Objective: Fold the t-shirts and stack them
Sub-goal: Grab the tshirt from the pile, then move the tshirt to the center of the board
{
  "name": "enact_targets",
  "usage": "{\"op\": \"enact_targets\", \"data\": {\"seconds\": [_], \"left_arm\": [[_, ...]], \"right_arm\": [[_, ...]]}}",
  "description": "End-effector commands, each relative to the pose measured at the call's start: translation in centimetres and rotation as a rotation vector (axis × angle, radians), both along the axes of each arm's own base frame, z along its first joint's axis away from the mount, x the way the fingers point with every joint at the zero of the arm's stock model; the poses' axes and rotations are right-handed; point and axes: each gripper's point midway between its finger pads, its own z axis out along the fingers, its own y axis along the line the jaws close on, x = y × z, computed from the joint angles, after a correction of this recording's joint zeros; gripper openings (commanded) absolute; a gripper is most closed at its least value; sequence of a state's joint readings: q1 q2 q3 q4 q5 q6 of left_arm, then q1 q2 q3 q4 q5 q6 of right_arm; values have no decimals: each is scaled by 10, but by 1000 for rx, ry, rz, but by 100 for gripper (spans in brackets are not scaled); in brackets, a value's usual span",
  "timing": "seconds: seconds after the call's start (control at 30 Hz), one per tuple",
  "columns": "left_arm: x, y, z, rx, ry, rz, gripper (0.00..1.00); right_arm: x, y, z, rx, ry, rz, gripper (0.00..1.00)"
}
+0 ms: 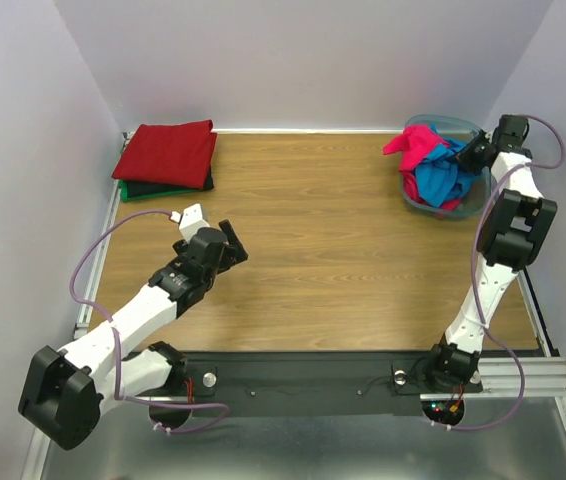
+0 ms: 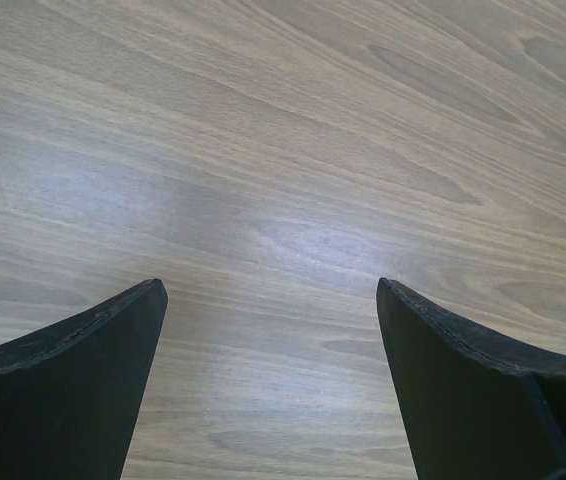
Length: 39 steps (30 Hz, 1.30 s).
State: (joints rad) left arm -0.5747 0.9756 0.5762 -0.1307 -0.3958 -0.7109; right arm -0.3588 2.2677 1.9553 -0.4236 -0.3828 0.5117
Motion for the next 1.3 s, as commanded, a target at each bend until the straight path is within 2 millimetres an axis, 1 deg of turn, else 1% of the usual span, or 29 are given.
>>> {"op": "enact_targets", "data": {"seconds": [0.0, 0.03, 0.13, 0.17, 0.23, 0.27, 0.3, 0.37, 0.4, 0.43, 0.5, 0.53, 0.57, 0.6, 0.63, 0.67, 0.7, 0.73, 0.8, 0.83, 0.9, 0.93, 0.97, 1.0, 1.07, 1.13, 1.2, 1.23, 1.27], "left_arm": [[14, -7, 25, -27, -65, 0, 98], [14, -8, 26, -30, -65, -6, 98], [13, -10, 28, -40, -66, -18, 98], [12, -10, 30, -49, -73, -19, 98], [11, -11, 32, -56, -75, -23, 98], [9, -11, 33, -62, -77, -26, 98], [8, -11, 37, -75, -89, -28, 99], [6, -11, 42, -93, -109, -33, 98], [5, -11, 44, -98, -115, -34, 98], [4, -11, 46, -103, -121, -37, 98], [2, -10, 53, -120, -141, -40, 98], [0, -10, 57, -130, -155, -43, 98], [-2, -10, 59, -138, -159, -50, 98], [-3, -10, 60, -143, -165, -53, 98], [-4, -9, 62, -146, -172, -50, 99], [-6, -8, 64, -154, -183, -53, 98], [-6, -7, 68, -160, -194, -52, 98], [-9, -7, 69, -171, -200, -54, 98], [-10, -8, 72, -185, -207, -56, 98], [-12, -8, 72, -193, -207, -61, 98], [-14, -9, 75, -205, -211, -66, 98], [-15, -8, 75, -206, -205, -63, 98], [-16, -7, 78, -213, -209, -58, 98], [-17, -5, 77, -212, -204, -50, 98], [-21, 0, 76, -208, -188, -27, 98], [-24, 7, 75, -210, -174, 11, 98], [-26, 12, 75, -218, -172, 40, 98], [-28, 15, 72, -225, -159, 64, 98], [-30, 17, 71, -230, -157, 77, 98]], "right_arm": [[6, -4, 42, -42, -94, 3, 0], [4, -9, 60, -82, -115, -23, 0], [-5, -21, 98, -158, -162, -84, 0], [-16, -29, 129, -222, -200, -135, 0], [-30, -42, 163, -305, -236, -209, 0], [-38, -44, 178, -332, -255, -235, 0], [-52, -43, 214, -358, -314, -263, 1], [-65, -42, 247, -396, -371, -272, 0], [-79, -36, 283, -417, -441, -276, 1], [-86, -34, 300, -427, -474, -278, 1], [-105, -27, 347, -454, -570, -289, 1], [-111, -20, 362, -454, -606, -273, 1], [-118, -12, 383, -453, -657, -252, 1], [-127, -2, 401, -447, -704, -222, 1], [-131, 7, 412, -433, -737, -189, 1], [-135, 27, 423, -402, -778, -100, 1], [-139, 37, 431, -379, -805, -57, 1], [-147, 64, 444, -317, -852, 56, 1], [-154, 98, 447, -249, -876, 206, 5], [-158, 136, 446, -210, -884, 317, 8], [-161, 185, 432, -196, -868, 433, 8], [-166, 238, 419, -219, -851, 526, 10], [-167, 265, 403, -216, -820, 590, 10], [-179, 308, 390, -179, -798, 703, 11], [-188, 342, 369, -133, -759, 812, 11], [-199, 368, 355, -126, -746, 892, 10], [-203, 372, 341, -126, -721, 916, 9], [-198, 359, 324, -172, -672, 841, 11], [-192, 348, 307, -205, -623, 776, 15]]}}
